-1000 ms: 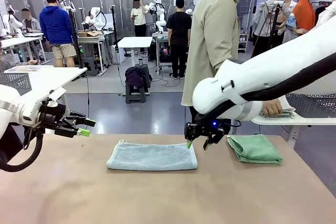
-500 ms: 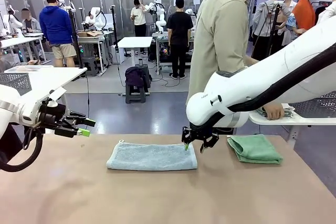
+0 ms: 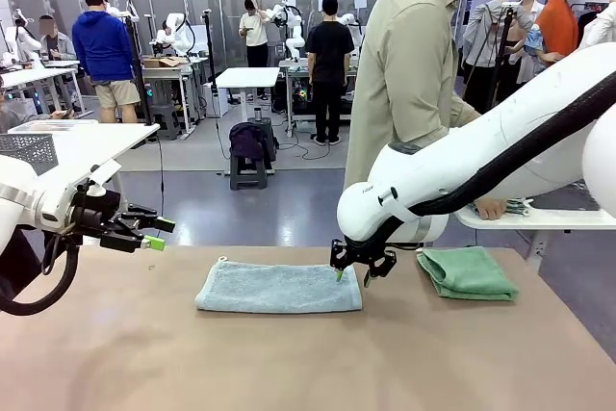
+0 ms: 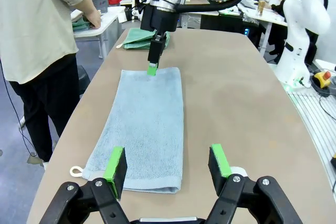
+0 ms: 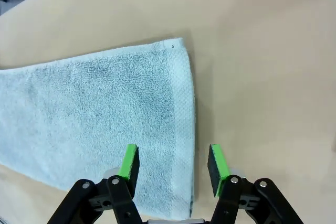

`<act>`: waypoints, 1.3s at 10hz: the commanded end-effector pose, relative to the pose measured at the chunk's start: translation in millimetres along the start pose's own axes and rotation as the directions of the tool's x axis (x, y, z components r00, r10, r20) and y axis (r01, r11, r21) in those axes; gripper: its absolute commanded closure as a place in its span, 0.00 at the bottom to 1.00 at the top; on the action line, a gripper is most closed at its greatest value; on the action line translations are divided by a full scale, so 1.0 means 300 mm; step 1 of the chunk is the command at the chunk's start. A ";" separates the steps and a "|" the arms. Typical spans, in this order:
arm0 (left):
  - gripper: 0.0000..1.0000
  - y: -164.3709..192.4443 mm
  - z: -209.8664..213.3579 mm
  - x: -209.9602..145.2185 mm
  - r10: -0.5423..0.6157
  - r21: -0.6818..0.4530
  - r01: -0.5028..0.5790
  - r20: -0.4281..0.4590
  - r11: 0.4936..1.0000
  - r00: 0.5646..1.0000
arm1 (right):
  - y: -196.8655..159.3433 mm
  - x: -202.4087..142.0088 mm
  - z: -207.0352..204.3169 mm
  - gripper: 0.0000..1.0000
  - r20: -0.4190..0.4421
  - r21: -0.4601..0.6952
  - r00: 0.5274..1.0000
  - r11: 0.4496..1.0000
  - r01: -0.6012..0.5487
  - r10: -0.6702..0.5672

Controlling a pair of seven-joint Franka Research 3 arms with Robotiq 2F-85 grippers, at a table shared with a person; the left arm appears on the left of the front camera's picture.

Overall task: Fold the towels and place them in the basket.
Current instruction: When a person lays out a Towel with hook on the table, fold it in half twice.

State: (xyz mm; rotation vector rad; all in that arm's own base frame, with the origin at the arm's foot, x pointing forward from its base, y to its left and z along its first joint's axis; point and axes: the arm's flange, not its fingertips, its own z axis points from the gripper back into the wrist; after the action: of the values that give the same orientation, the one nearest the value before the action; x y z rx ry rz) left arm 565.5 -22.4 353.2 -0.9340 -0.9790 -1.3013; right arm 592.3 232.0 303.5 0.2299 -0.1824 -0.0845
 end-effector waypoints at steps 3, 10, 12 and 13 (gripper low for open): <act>0.20 -0.002 0.004 0.003 -0.002 0.001 0.002 0.002 1.000 1.000 | 0.043 0.021 -0.037 0.33 0.042 -0.067 0.998 0.997 0.047 -0.044; 0.20 -0.002 0.004 0.003 -0.002 0.001 0.002 0.002 1.000 1.000 | 0.027 0.018 -0.063 0.96 0.025 -0.090 0.999 0.995 0.044 -0.042; 0.20 -0.002 0.004 0.003 -0.002 0.001 0.002 0.002 1.000 1.000 | 0.021 0.015 -0.065 1.00 0.022 -0.093 0.999 0.995 0.045 -0.043; 0.20 -0.002 0.004 0.003 -0.002 0.001 0.002 0.002 1.000 1.000 | 0.018 0.013 -0.064 1.00 0.022 -0.094 0.999 0.995 0.046 -0.044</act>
State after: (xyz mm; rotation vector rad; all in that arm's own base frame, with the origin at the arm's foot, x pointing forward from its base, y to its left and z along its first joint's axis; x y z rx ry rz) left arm 565.5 -22.4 353.2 -0.9340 -0.9790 -1.3013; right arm 598.2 235.6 292.3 0.1789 -0.1888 -0.1042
